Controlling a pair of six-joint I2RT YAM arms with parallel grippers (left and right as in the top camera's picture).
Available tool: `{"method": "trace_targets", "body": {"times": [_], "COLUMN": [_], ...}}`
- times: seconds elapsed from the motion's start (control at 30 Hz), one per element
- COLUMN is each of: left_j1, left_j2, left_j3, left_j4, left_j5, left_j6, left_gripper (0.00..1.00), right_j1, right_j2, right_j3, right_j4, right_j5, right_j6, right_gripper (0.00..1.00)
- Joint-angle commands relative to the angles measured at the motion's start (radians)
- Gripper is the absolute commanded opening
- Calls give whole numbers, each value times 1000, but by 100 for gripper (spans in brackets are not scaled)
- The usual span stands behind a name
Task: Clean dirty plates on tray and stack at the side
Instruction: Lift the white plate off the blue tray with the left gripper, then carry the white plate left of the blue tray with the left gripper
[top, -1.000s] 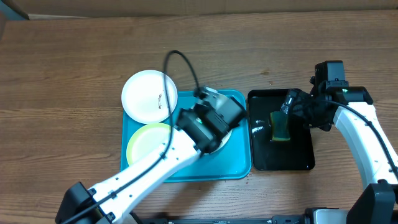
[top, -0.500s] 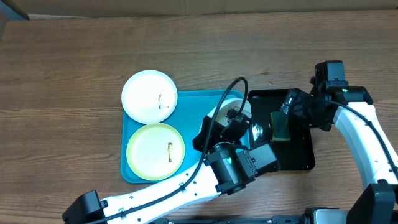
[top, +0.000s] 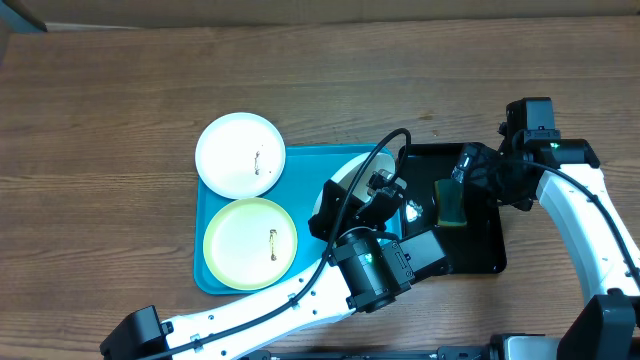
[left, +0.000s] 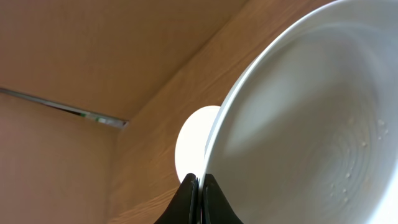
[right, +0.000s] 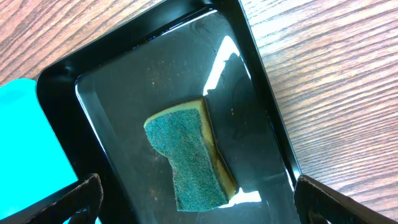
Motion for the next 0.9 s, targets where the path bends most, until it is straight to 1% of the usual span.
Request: {"method": "trace_targets", "body": {"times": [0.0, 0.1, 0.2, 0.3, 0.37, 0.4, 0.43, 0.57, 0.67, 0.87], "left_j1": [5, 26, 76, 175, 250, 305, 333, 537, 720, 1103], "left_j2": [-17, -17, -17, -17, -18, -18, -18, -18, -18, -18], "left_j3": [22, 22, 22, 22, 23, 24, 24, 29, 29, 29], "left_j4": [27, 48, 77, 104, 128, 145, 153, 177, 172, 143], "left_j5": [2, 52, 170, 338, 475, 565, 608, 827, 945, 1124], "left_j6": [-5, -10, -33, -63, -76, -76, -76, -76, -76, -71], "left_gripper": [4, 4, 4, 4, 4, 4, 4, 4, 4, 4], "right_j1": [1, 1, 1, 1, 1, 1, 1, 1, 1, 1], "right_j2": [2, 2, 2, 2, 2, 2, 2, 2, 2, 2], "right_j3": [-4, -4, -4, -4, -4, -4, -4, -4, -4, -4], "right_j4": [6, 6, 6, 6, 6, 6, 6, 6, 6, 6], "right_j5": [-6, -6, -6, -6, -6, -6, -6, -6, -6, -6], "right_j6": [9, 9, 9, 9, 9, 9, 9, 9, 9, 9], "right_gripper": [100, 100, 100, 100, 100, 100, 100, 100, 100, 100]}}
